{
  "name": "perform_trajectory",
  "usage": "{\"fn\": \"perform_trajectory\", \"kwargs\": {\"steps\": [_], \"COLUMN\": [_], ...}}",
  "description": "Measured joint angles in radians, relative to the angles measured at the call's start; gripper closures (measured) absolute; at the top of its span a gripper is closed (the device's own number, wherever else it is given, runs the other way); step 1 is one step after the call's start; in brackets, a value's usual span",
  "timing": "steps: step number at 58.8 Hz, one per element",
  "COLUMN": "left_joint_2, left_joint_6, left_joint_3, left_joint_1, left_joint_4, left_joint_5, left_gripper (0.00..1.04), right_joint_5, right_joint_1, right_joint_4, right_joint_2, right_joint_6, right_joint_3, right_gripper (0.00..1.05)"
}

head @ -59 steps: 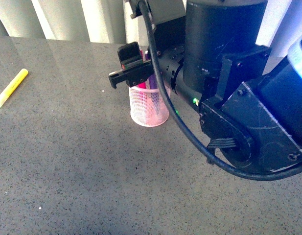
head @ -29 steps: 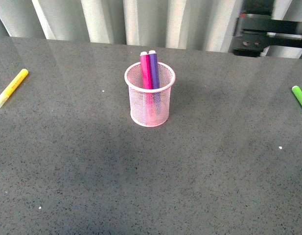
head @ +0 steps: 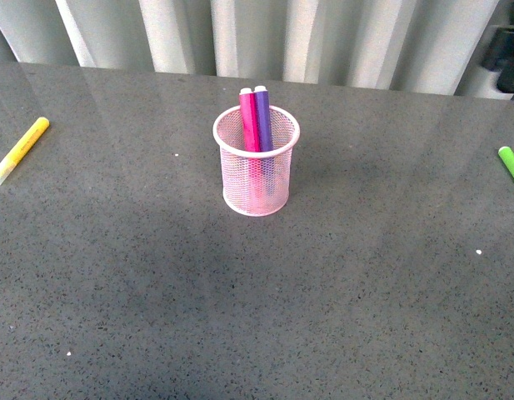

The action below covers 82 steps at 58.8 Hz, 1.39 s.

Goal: Insert purple and pink pens into pink cup

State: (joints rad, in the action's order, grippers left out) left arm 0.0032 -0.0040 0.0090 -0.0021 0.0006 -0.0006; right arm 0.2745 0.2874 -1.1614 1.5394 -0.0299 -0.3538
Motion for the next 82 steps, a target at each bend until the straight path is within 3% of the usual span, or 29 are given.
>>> {"fn": "perform_trajectory", "kwargs": {"steps": [4, 17, 40, 44, 48, 82], "left_joint_2": [0.0, 0.0, 0.0, 0.0, 0.0, 0.0], "left_joint_6": [0.0, 0.0, 0.0, 0.0, 0.0, 0.0], "left_joint_3": [0.0, 0.0, 0.0, 0.0, 0.0, 0.0], "left_joint_1": [0.0, 0.0, 0.0, 0.0, 0.0, 0.0], "left_joint_4": [0.0, 0.0, 0.0, 0.0, 0.0, 0.0], "left_joint_5": [0.0, 0.0, 0.0, 0.0, 0.0, 0.0], "left_gripper": [0.07, 0.07, 0.07, 0.07, 0.07, 0.07], "right_joint_5": [-0.032, -0.11, -0.19, -0.266, -0.269, -0.274], "right_joint_1": [-0.042, -0.11, -0.197, -0.253, -0.281, -0.285], "right_joint_4": [-0.003, 0.063, 0.277, 0.333, 0.388, 0.768], "right_joint_2": [-0.078, -0.261, -0.59, -0.659, -0.724, -1.146], "right_joint_6": [0.016, 0.029, 0.03, 0.03, 0.03, 0.03], "right_joint_3": [0.071, 0.191, 0.304, 0.319, 0.325, 0.331], "right_gripper": [0.64, 1.02, 1.01, 1.01, 1.01, 1.01]}}
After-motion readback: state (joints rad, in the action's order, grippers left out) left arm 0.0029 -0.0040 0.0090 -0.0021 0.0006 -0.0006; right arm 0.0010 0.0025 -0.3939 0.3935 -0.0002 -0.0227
